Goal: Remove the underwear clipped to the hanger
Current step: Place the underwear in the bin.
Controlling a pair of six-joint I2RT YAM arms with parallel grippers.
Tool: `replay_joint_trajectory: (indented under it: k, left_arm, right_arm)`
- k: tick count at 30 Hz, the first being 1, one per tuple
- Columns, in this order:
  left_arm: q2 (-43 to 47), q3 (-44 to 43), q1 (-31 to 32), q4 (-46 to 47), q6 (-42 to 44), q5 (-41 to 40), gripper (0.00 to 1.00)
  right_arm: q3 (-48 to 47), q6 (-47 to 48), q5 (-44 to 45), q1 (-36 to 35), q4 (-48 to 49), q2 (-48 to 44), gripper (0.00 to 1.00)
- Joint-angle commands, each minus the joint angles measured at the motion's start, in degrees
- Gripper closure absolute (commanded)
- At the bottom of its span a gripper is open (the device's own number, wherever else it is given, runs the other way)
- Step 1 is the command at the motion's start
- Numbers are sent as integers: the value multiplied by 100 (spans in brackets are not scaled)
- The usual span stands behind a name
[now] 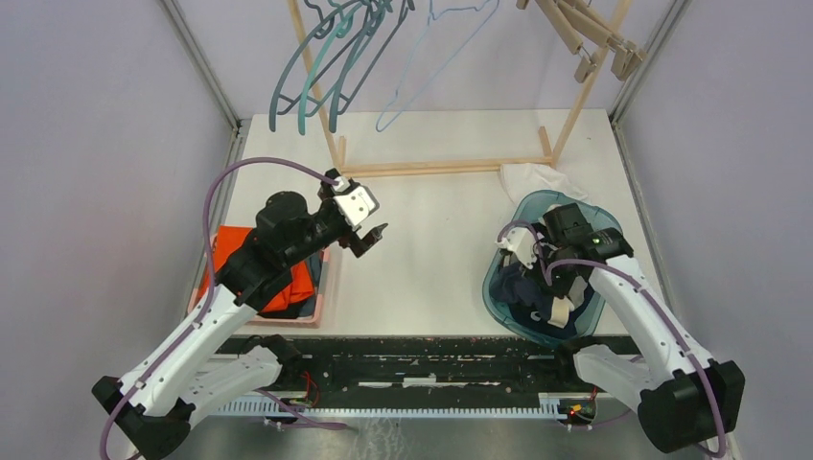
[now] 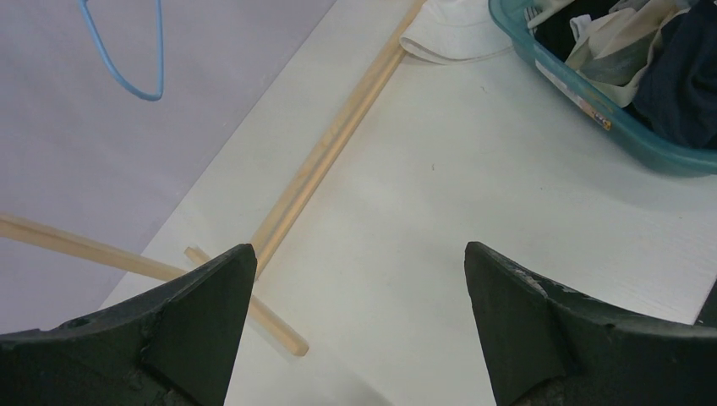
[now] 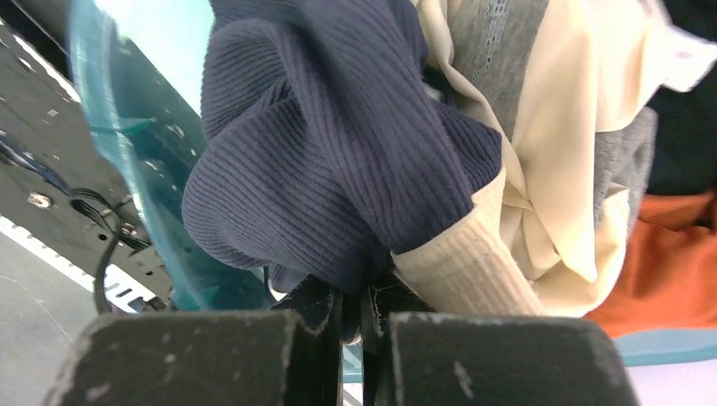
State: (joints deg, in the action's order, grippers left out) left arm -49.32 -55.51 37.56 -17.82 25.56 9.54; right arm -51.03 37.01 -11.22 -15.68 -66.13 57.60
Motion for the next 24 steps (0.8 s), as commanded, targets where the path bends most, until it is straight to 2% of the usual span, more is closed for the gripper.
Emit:
replay_joint_trajectory:
  k: [1, 7, 13, 15, 18, 20, 24]
  left_arm:
    - [128, 83, -12, -7, 417, -212, 1]
    - [246, 276, -12, 19, 328, -587, 1]
    - [392, 436, -12, 62, 273, -746, 1]
    - [454, 478, -33, 92, 242, -860, 1]
    - [451, 510, -114, 135, 129, -1076, 0]
    - [399, 486, -213, 170, -34, -1329, 0]
    - [297, 406, -595, 211, -465, -1521, 1]
  right_arm:
    - [354, 508, 447, -6, 394, 206, 97]
    - [674, 551, 487, -37, 722, 898, 93]
    - [706, 410, 280, -287, 806, 1355, 85]
    - [626, 375, 324, -303, 730, 1260, 76]
    - [409, 368, 298, -299, 500, 893, 47]
    - [185, 324, 250, -302, 325, 549, 32]
    - [-444, 150, 183, -299, -101, 184, 13]
